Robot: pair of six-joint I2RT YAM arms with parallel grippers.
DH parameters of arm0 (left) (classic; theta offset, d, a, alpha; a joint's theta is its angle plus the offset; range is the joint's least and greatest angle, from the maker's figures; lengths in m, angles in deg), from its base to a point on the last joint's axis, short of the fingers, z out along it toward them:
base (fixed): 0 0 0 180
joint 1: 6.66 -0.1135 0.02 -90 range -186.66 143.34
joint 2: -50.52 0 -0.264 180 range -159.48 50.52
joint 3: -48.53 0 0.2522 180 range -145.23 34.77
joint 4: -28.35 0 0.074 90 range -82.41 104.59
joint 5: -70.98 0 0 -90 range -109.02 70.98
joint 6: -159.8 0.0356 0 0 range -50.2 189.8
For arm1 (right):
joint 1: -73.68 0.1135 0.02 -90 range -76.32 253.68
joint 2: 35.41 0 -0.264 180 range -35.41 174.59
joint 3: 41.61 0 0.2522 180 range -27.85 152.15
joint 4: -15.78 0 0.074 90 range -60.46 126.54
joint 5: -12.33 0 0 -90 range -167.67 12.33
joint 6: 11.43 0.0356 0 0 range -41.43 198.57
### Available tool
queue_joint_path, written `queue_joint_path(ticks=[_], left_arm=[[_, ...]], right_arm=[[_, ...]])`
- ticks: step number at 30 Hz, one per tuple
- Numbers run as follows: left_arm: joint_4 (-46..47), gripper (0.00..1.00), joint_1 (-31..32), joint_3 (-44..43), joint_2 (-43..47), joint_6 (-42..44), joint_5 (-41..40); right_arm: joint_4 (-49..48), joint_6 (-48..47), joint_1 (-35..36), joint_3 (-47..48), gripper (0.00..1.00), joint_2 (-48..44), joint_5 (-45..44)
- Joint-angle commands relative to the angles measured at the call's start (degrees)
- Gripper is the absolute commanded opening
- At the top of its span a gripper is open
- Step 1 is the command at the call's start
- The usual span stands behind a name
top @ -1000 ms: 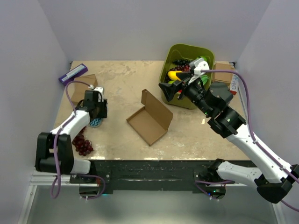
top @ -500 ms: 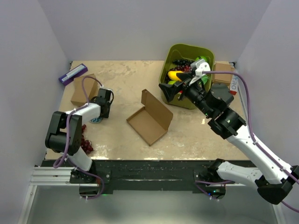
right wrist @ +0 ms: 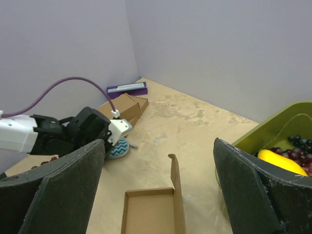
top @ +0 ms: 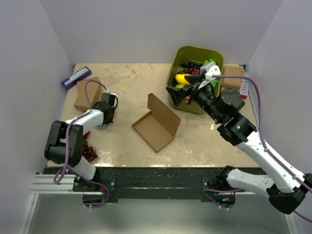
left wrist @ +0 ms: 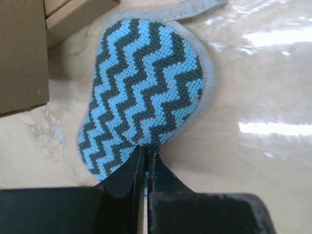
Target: Fold the paper box
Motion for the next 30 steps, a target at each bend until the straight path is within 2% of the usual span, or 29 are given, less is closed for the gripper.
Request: queue_joint_path(ticks=[1,4,6,10,18,23,30], left_arm=[[-1.16,0.0,0.34,1.57,11.98,-0.33,7.34],[-0.73,0.0,1.91,2.97,18.84,3.27,12.43],[0.41,0.0,5.59,4.29,22.0,5.64,15.42],[2.43,0.0,13.59,6.67,24.83,13.63,16.14],[-1.69,0.0,23.26,5.79,26.14,21.12,17.63],[-5.91,0.0,31.95,5.0,24.92,26.48,13.16],[-5.92,0.0,36.9,2.98,21.59,34.55,13.23]], right_arm=[[-3.28,0.4,-0.32,-0.34,0.96,-1.29,-0.5],[-3.81,0.75,-0.5,-0.42,0.96,-1.11,-0.77],[-4.07,1.1,-0.5,-0.51,0.97,-0.94,-0.77],[-4.07,1.54,-0.5,-0.42,0.97,-0.67,-0.59],[-3.9,2.33,-0.41,-0.78,0.97,-2.52,-1.38],[-3.99,2.86,-0.5,-1.13,0.98,-3.22,-2.09],[-4.34,4.35,-0.5,-1.04,0.98,-3.22,-1.56]])
